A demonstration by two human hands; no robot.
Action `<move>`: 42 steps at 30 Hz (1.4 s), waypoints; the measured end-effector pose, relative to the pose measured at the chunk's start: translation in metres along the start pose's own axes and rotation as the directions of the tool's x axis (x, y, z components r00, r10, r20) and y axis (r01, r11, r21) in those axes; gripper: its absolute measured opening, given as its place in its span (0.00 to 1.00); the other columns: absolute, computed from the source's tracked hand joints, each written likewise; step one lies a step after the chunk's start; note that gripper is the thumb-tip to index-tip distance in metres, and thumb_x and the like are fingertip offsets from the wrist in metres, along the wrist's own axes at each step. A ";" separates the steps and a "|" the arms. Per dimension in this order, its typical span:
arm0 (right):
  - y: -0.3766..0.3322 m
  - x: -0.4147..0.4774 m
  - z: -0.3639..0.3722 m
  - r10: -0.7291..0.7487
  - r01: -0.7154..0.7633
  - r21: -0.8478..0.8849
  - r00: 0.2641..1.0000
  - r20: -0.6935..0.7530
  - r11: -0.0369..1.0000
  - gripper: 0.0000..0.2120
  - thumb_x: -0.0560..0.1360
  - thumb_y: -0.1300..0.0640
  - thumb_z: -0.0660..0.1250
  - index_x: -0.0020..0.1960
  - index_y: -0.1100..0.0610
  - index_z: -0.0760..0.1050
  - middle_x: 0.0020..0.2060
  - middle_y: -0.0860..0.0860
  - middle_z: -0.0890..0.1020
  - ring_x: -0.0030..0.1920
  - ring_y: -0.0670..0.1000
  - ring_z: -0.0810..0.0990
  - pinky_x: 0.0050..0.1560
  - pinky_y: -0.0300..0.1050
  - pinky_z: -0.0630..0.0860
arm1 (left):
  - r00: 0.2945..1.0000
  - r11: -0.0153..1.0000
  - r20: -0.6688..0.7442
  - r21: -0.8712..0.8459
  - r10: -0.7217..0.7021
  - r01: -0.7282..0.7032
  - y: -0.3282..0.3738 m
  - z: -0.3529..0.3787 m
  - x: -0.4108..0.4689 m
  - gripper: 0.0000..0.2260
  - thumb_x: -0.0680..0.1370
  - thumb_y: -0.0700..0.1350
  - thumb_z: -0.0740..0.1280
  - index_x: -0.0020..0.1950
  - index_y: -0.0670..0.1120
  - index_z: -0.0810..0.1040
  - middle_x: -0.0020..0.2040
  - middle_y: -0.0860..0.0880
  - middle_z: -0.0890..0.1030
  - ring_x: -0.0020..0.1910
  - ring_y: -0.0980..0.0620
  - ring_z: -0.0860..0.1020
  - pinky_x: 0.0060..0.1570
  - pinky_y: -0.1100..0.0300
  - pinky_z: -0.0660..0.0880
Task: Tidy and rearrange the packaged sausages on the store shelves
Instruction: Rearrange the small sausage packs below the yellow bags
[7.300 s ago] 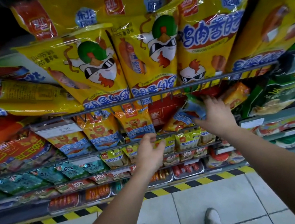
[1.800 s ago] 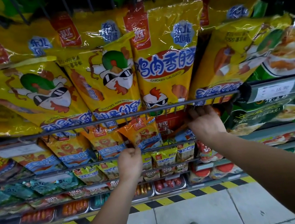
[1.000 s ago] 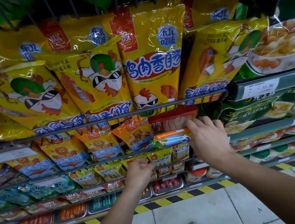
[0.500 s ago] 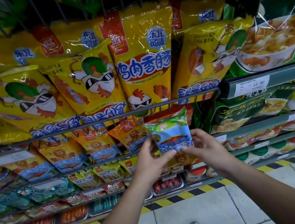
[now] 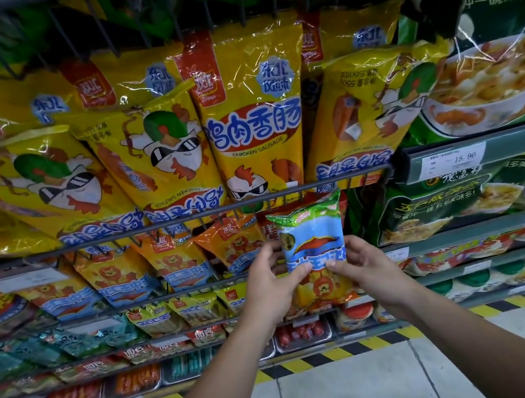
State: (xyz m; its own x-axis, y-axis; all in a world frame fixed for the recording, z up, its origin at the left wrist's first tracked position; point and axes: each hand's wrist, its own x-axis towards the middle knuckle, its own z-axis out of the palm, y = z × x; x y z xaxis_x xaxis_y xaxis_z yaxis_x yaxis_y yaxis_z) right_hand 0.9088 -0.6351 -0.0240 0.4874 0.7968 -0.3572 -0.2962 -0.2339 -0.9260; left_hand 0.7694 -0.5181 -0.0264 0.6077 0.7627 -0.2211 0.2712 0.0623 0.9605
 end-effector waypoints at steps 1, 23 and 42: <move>0.002 0.002 -0.002 0.007 -0.007 -0.003 1.000 -0.006 1.000 0.15 0.77 0.64 0.68 0.63 0.59 0.73 0.55 0.56 0.84 0.54 0.56 0.84 0.46 0.47 0.82 | 1.000 1.000 0.003 0.013 -0.005 0.004 0.000 0.002 0.002 0.18 0.73 0.45 0.76 0.59 0.54 0.75 0.57 0.55 0.81 0.56 0.56 0.79 0.58 0.47 0.78; 0.001 0.010 -0.034 -0.516 0.310 -0.727 0.853 -0.071 0.613 0.42 0.68 0.48 0.78 0.74 0.55 0.62 0.66 0.46 0.69 0.67 0.45 0.67 0.67 0.43 0.66 | 0.986 0.725 0.153 0.670 0.070 -0.156 0.001 0.003 0.005 0.24 0.75 0.48 0.73 0.70 0.53 0.74 0.59 0.53 0.75 0.61 0.53 0.73 0.60 0.57 0.72; 0.000 0.010 -0.016 0.022 0.226 -0.971 0.973 0.228 0.075 0.17 0.71 0.42 0.70 0.55 0.49 0.73 0.49 0.49 0.79 0.51 0.53 0.79 0.40 0.45 0.68 | 0.881 0.688 0.241 0.553 0.407 -0.469 0.018 0.000 -0.021 0.20 0.72 0.54 0.73 0.62 0.54 0.76 0.54 0.60 0.77 0.55 0.61 0.75 0.54 0.61 0.74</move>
State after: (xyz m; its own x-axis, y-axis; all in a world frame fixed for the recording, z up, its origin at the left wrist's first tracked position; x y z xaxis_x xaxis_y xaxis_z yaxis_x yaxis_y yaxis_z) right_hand 0.9269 -0.6356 -0.0294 0.2804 0.8975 -0.3403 0.8857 -0.3786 -0.2687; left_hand 0.7619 -0.5331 -0.0042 0.8257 0.5423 0.1552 0.3146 -0.6711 0.6713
